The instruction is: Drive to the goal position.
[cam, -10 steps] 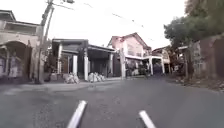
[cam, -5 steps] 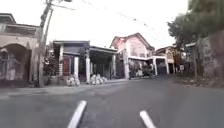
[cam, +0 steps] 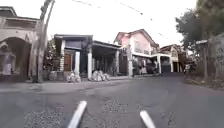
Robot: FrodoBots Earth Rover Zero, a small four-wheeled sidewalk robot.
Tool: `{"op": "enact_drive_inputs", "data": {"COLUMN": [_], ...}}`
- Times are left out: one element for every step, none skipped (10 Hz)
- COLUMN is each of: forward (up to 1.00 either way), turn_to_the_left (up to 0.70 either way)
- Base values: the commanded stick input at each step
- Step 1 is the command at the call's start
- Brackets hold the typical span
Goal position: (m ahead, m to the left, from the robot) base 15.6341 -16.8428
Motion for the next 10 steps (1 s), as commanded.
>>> {"op": "enact_drive_inputs", "data": {"forward": [1.00, 1.00, 1.00, 1.00, 1.00, 1.00, 1.00, 1.00, 1.00, 1.00], "turn_to_the_left": [-0.40, -0.40, -0.40, -0.40, -0.40, -0.40, -0.40, -0.40, -0.31, -0.04]}}
